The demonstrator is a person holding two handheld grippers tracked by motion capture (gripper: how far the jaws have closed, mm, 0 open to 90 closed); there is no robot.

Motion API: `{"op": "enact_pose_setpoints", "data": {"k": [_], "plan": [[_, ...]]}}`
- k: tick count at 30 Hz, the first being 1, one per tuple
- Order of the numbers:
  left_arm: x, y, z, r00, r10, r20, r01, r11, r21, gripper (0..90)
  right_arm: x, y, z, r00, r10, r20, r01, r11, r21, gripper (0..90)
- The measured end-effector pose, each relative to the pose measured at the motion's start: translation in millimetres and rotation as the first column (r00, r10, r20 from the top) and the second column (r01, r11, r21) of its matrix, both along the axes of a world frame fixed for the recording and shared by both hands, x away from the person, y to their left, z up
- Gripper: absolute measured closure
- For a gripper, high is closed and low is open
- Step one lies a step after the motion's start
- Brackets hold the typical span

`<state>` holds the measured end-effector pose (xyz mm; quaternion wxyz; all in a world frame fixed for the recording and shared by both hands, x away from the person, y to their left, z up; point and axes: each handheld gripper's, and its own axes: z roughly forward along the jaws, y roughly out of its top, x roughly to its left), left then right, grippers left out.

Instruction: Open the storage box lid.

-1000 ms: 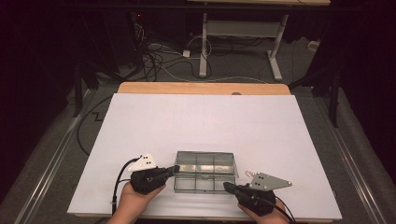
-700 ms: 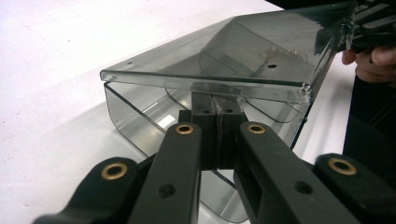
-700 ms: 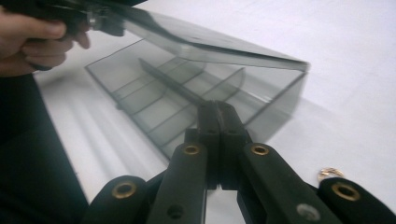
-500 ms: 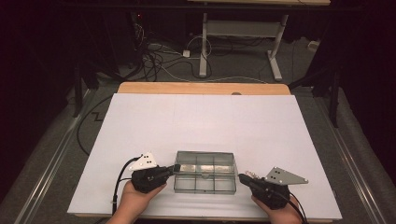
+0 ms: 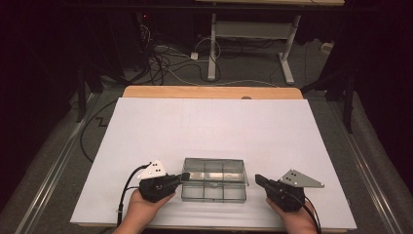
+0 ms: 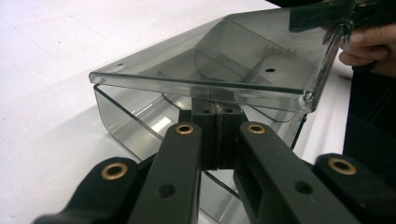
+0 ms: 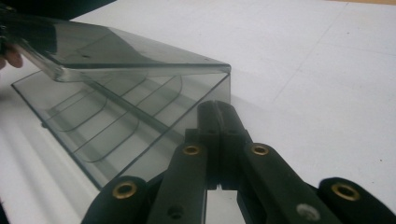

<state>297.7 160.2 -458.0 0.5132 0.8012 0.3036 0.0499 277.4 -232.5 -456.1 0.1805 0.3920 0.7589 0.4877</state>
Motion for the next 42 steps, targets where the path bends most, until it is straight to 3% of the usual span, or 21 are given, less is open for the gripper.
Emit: {"op": "enact_pose_setpoints", "data": {"k": [10,22,30,35,42], "plan": [[8.6,-2.7,-2.6,1.0,0.001,-0.004,-0.001,1.0,-0.001,87.0,10.2,-1.5,-3.5,0.9996,-0.025,0.011,0.025,0.9996,0.017,90.0],[20.1,-12.5,-5.3,0.9997,-0.023,0.006,0.023,0.9997,0.01,87.0,31.5,14.7,2.3,0.9992,-0.011,0.038,0.011,0.9999,-0.005,90.0],[32.0,-13.8,-3.5,0.9996,-0.024,0.017,0.025,0.9992,-0.03,87.0,50.6,18.3,3.8,0.9988,-0.033,0.036,0.033,0.9993,-0.017,90.0],[31.3,-14.1,-1.3,0.9994,-0.026,0.022,0.026,0.9995,-0.021,87.0,58.5,19.2,6.2,0.9983,-0.048,0.034,0.049,0.9988,-0.004,90.0],[25.0,-11.3,7.3,0.9977,-0.03,0.061,0.032,0.9994,-0.017,87.0,58.6,25.7,9.5,0.9984,-0.037,0.042,0.037,0.9993,0.005,90.0]]}}
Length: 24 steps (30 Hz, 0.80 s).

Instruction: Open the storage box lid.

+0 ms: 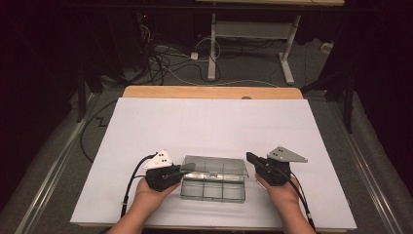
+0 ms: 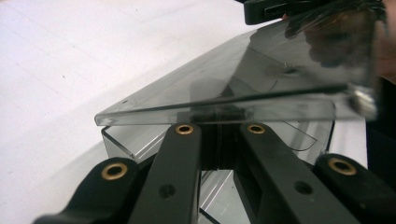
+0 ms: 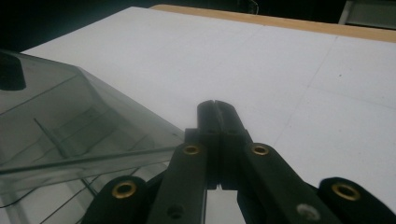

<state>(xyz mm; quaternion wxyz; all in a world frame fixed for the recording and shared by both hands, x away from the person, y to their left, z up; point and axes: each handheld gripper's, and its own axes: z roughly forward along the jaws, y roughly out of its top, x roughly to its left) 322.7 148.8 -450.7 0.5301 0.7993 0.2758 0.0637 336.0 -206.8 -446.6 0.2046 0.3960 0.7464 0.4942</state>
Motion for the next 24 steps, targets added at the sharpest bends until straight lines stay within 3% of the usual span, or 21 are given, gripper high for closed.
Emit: {"op": "enact_pose_setpoints", "data": {"k": [5,24], "plan": [[0.9,1.1,6.1,0.9998,0.011,0.016,-0.011,0.9997,-0.024,87.0,-0.9,1.3,5.4,0.9999,0.002,0.013,-0.002,1.0,0.001,90.0],[18.7,-5.7,13.0,0.9988,0.041,0.026,-0.041,0.9992,-0.003,87.0,12.2,9.9,12.9,0.9999,0.007,0.014,-0.008,0.9973,0.073,90.0]]}}
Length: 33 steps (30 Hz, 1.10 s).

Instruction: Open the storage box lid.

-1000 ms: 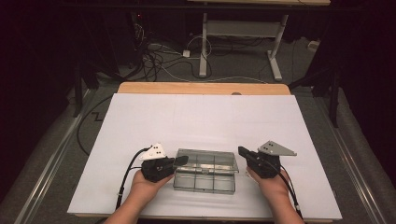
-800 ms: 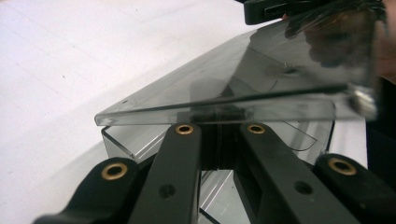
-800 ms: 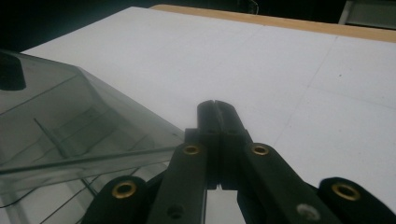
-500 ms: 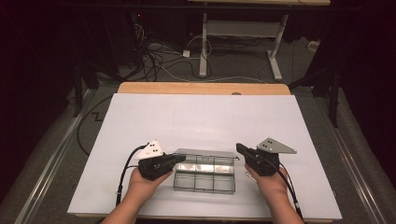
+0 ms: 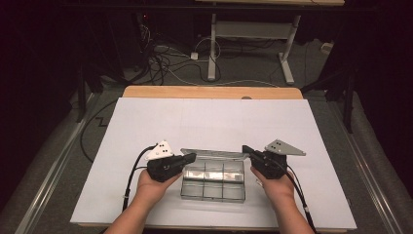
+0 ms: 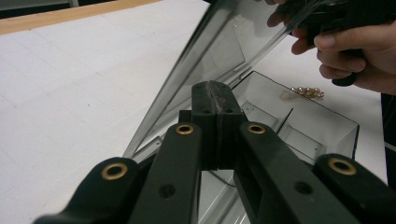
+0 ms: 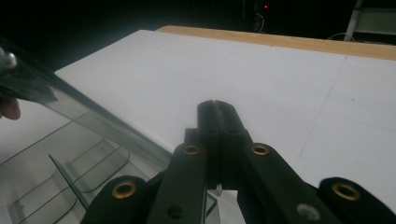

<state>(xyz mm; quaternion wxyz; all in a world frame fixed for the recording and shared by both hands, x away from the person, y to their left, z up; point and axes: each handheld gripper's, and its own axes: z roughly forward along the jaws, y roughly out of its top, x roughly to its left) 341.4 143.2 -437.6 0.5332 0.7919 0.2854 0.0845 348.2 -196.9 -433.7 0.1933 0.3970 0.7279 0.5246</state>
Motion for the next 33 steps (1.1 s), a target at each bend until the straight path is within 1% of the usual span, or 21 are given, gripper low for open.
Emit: {"op": "enact_pose_setpoints", "data": {"k": [2,7,17,19,22,24,27,33], "plan": [[1.8,-0.4,-0.9,1.0,0.0,-0.003,0.0,1.0,-0.001,87.0,1.5,-0.2,1.5,1.0,-0.003,0.004,0.003,1.0,0.008,90.0],[6.7,0.0,-1.7,0.9999,0.003,-0.01,-0.003,1.0,-0.002,87.0,5.6,1.2,2.5,1.0,-0.005,0.008,0.005,1.0,0.008,90.0],[14.9,-1.1,-3.3,0.9998,0.012,-0.019,-0.012,0.9998,-0.015,87.0,12.7,1.2,2.1,0.9998,-0.021,0.005,0.021,0.9996,0.02,90.0],[16.8,-0.7,-4.3,0.9997,0.015,-0.021,-0.015,0.9998,-0.009,87.0,13.9,1.4,2.4,0.9997,-0.023,-0.002,0.023,0.9995,0.021,90.0],[18.8,0.0,-5.9,0.9994,0.019,-0.028,-0.019,0.9998,-0.007,87.0,15.7,2.3,3.2,0.9998,-0.017,0.0,0.017,0.9997,0.019,90.0],[19.4,0.0,-6.5,0.9993,0.02,-0.031,-0.021,0.9998,-0.006,87.0,16.8,3.0,3.6,0.9998,-0.019,0.011,0.019,0.9998,0.011,90.0],[19.5,-0.6,-7.0,0.9991,0.024,-0.035,-0.024,0.9997,0.001,87.0,18.5,3.9,3.6,0.9998,-0.017,0.011,0.016,0.9998,0.01,90.0],[22.6,0.5,-8.6,0.9985,0.033,-0.043,-0.033,0.9994,-0.005,87.0,22.0,4.2,3.1,0.9998,-0.02,0.005,0.02,0.9997,0.017,90.0]]}}
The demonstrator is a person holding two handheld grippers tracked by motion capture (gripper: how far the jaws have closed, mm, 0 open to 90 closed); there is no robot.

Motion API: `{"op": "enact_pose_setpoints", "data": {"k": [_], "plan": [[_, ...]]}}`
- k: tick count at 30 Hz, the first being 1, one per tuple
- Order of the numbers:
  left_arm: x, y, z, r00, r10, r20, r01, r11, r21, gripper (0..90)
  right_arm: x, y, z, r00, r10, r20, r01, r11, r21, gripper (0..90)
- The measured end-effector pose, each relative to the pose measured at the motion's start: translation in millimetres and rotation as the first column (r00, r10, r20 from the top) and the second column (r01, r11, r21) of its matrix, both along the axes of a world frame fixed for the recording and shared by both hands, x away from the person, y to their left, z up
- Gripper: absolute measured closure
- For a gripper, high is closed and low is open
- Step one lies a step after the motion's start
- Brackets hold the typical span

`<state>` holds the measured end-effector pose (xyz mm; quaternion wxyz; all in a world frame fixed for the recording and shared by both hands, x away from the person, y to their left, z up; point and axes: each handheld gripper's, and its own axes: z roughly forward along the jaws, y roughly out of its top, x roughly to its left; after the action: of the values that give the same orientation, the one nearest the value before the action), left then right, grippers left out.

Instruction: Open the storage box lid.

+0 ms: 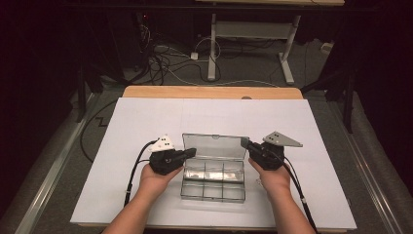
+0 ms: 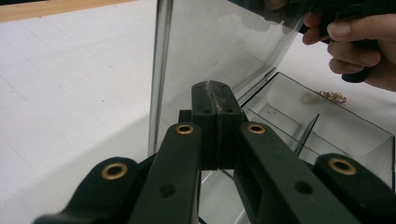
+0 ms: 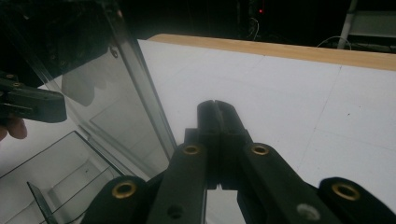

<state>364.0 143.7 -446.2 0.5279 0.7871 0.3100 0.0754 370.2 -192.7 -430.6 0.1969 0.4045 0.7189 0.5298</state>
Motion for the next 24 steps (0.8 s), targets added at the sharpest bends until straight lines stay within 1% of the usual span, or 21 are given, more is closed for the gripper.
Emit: {"op": "enact_pose_setpoints", "data": {"k": [2,5,7,10,12,15,17,20,22,23,24], "plan": [[1.7,0.0,-0.9,1.0,0.001,-0.003,-0.001,1.0,-0.005,87.0,1.3,-0.4,-0.2,1.0,0.0,-0.002,0.0,1.0,0.001,90.0],[2.5,0.0,-2.2,1.0,0.001,-0.01,-0.001,1.0,-0.001,87.0,3.4,-1.1,-0.4,1.0,-0.006,-0.007,0.006,0.9999,0.008,90.0],[0.9,0.8,-0.7,1.0,0.0,-0.003,0.0,1.0,-0.002,87.0,5.0,-1.1,-0.6,1.0,-0.007,-0.007,0.007,1.0,0.0,90.0],[-2.6,5.1,3.4,1.0,0.005,0.008,-0.005,1.0,-0.009,87.0,7.6,-1.1,-1.3,0.9999,-0.008,-0.009,0.008,1.0,0.003,90.0],[-5.8,10.2,4.8,0.9993,0.027,0.026,-0.027,0.9996,-0.008,87.0,9.3,-1.2,-2.1,0.9998,-0.014,-0.011,0.014,0.9999,0.004,90.0],[-7.1,21.1,4.0,0.9977,0.06,0.032,-0.06,0.998,-0.019,87.0,11.3,-1.7,-2.4,0.9998,-0.019,-0.011,0.019,0.9998,0.008,90.0],[-5.5,28.7,2.7,0.9964,0.082,0.019,-0.082,0.9963,-0.028,87.0,12.0,-2.1,-2.6,0.9996,-0.023,-0.013,0.023,0.9996,0.014,90.0],[-3.0,35.5,2.5,0.9932,0.116,0.001,-0.116,0.9911,-0.065,87.1,12.7,-2.7,-3.0,0.9995,-0.026,-0.016,0.026,0.9996,0.012,90.0],[-0.6,36.2,3.1,0.9906,0.137,0.001,-0.136,0.9883,-0.068,87.0,13.3,-3.6,-2.6,0.9994,-0.029,-0.017,0.029,0.9994,0.016,90.0],[2.1,35.9,3.1,0.9893,0.146,-0.003,-0.146,0.9876,-0.058,87.0,13.5,-4.2,-1.9,0.9994,-0.03,-0.019,0.03,0.9994,0.019,90.0],[5.5,35.8,2.9,0.9868,0.162,0.003,-0.162,0.986,-0.041,87.0,13.7,-4.6,-1.1,0.9994,-0.031,-0.019,0.031,0.9992,0.023,90.0]]}}
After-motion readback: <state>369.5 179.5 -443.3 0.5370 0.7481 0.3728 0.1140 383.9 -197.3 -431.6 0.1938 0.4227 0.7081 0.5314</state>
